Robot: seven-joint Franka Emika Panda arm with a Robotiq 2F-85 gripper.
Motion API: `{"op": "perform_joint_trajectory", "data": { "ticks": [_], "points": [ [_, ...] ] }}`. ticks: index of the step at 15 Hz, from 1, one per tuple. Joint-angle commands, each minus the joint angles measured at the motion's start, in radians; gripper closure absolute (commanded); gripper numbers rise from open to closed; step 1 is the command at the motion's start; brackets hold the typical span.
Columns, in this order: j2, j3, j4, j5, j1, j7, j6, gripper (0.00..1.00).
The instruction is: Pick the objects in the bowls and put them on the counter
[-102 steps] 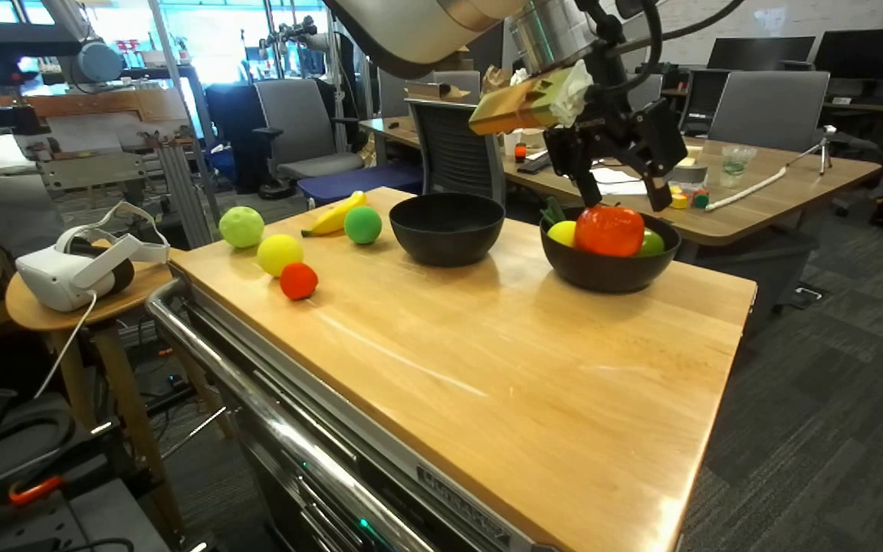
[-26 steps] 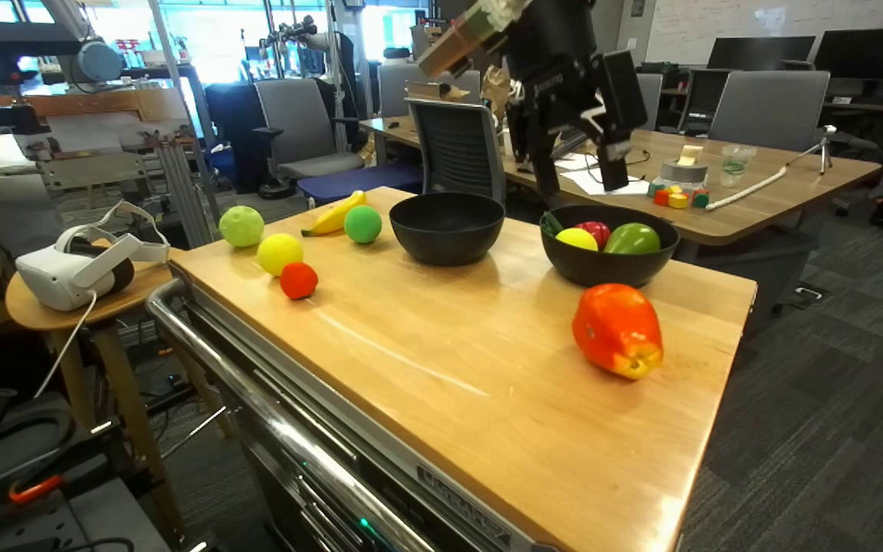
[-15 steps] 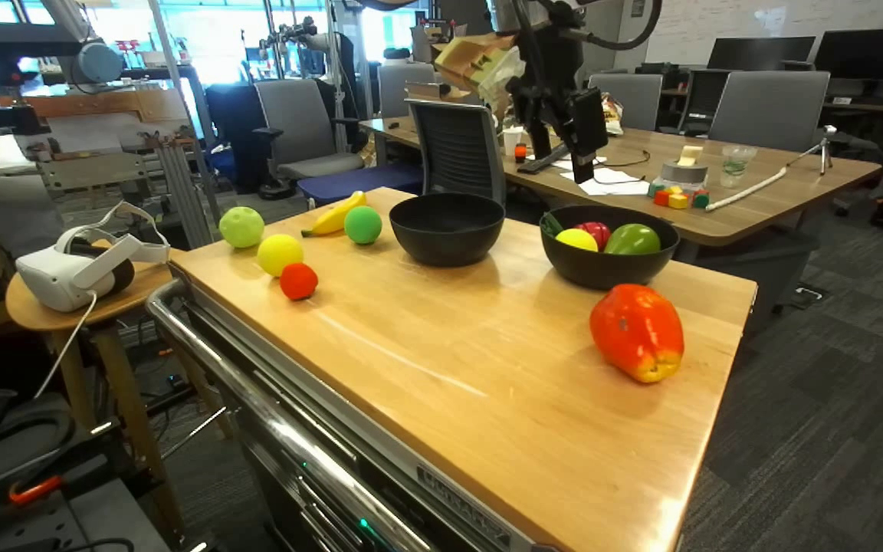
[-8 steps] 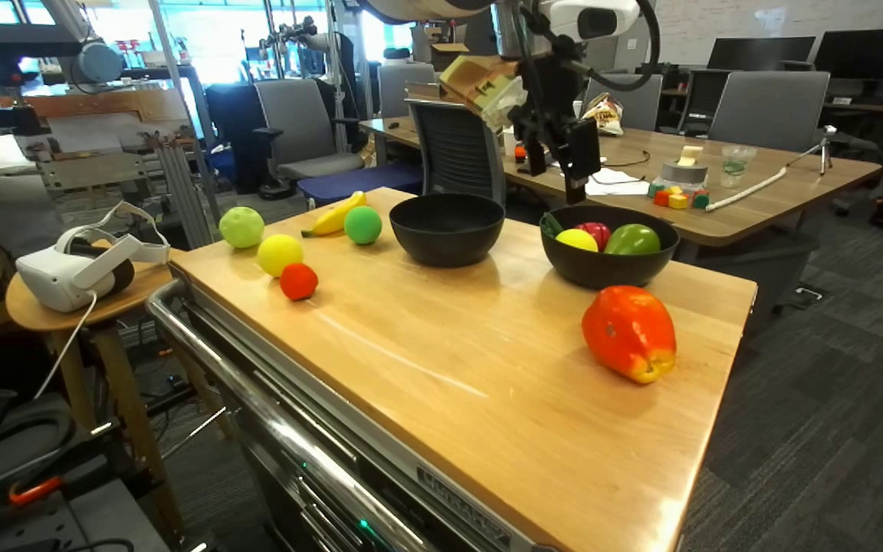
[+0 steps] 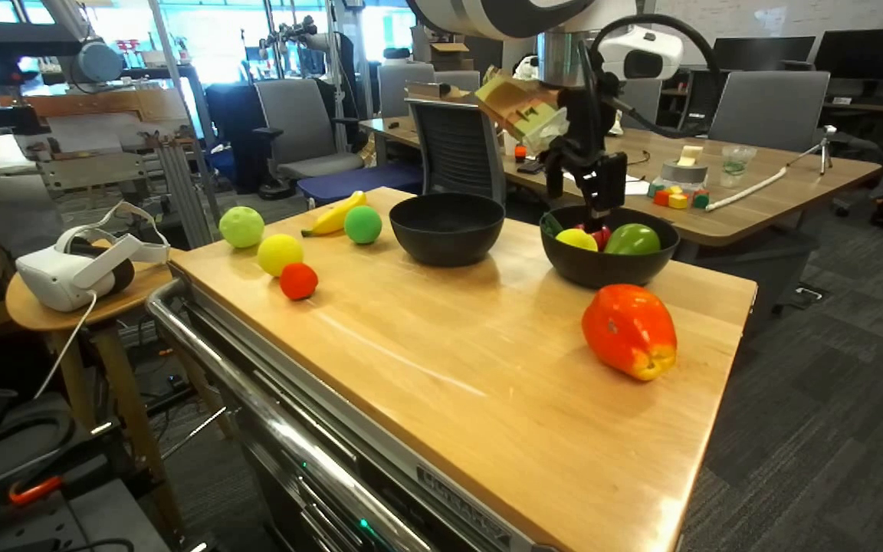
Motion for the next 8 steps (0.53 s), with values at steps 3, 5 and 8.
{"op": "perform_joint_trajectory", "data": {
  "ticks": [3,5,8],
  "points": [
    [0.097,0.027,0.144,0.059,-0.053,-0.034,-0.135,0.08],
    [0.122,0.027,0.175,0.064,-0.058,-0.028,-0.159,0.18],
    [0.156,0.026,0.217,0.063,-0.062,-0.018,-0.181,0.37]
  ]
}}
